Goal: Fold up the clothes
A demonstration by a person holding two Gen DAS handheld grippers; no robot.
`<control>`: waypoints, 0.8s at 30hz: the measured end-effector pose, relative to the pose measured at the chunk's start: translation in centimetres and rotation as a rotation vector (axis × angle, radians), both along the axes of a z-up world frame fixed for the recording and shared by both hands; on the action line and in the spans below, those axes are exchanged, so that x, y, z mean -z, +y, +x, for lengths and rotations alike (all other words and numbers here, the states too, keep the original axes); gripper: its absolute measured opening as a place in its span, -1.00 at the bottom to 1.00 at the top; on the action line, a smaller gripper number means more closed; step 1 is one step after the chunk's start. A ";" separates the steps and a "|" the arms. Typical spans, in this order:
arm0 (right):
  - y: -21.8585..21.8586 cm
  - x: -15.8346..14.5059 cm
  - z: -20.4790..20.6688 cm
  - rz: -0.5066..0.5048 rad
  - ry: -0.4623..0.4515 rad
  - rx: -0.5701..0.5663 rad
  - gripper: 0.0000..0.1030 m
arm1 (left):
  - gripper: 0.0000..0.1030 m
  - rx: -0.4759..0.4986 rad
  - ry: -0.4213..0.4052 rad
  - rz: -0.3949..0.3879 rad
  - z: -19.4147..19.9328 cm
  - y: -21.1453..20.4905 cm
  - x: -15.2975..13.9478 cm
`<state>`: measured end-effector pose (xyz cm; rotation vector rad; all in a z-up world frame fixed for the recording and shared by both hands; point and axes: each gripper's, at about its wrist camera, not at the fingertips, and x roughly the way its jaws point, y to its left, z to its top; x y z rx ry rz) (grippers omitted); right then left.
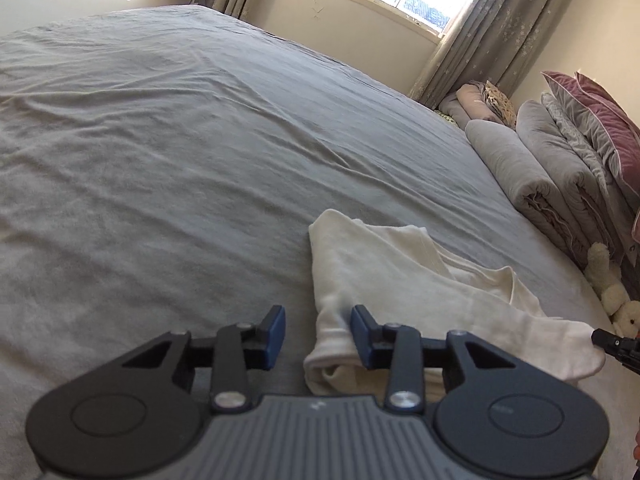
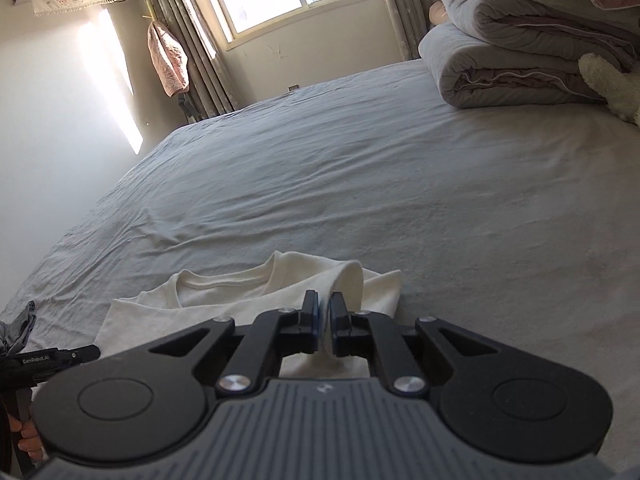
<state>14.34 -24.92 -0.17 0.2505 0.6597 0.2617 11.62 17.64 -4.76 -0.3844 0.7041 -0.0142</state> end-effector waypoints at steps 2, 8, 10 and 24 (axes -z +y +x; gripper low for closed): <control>0.0 1.6 -0.1 -0.030 0.021 0.013 -0.84 | -0.26 0.009 -0.001 0.027 -0.1 -0.2 0.0; -0.6 2.9 -1.0 -0.011 -0.003 0.050 -0.71 | -0.22 -0.011 -0.019 0.018 -0.3 0.2 -0.6; -0.6 2.4 -1.2 -0.015 -0.024 0.055 -0.71 | -0.24 -0.033 -0.047 0.022 -0.5 0.3 -1.0; 4.4 4.0 0.6 -0.296 -0.075 -0.065 -0.75 | -0.27 0.142 -0.103 0.171 2.8 -2.2 0.9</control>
